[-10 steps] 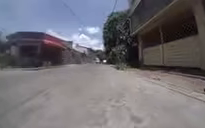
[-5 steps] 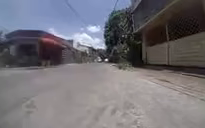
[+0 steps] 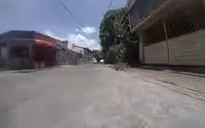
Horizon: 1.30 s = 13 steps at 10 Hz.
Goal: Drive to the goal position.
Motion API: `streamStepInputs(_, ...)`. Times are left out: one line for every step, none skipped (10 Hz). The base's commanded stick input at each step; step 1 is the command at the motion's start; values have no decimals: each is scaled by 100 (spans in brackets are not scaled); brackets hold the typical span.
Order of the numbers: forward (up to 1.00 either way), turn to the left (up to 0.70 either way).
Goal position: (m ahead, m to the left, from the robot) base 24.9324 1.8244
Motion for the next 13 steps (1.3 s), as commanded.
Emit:
streamStepInputs(85, -14)
streamStepInputs(85, -6)
streamStepInputs(85, 0)
streamStepInputs(85, 0)
streamStepInputs(85, 0)
streamStepInputs(85, 0)
streamStepInputs(85, 0)
streamStepInputs(85, 0)
streamStepInputs(85, 0)
streamStepInputs(85, 0)
streamStepInputs(85, 0)
streamStepInputs(85, 0)
streamStepInputs(85, 0)
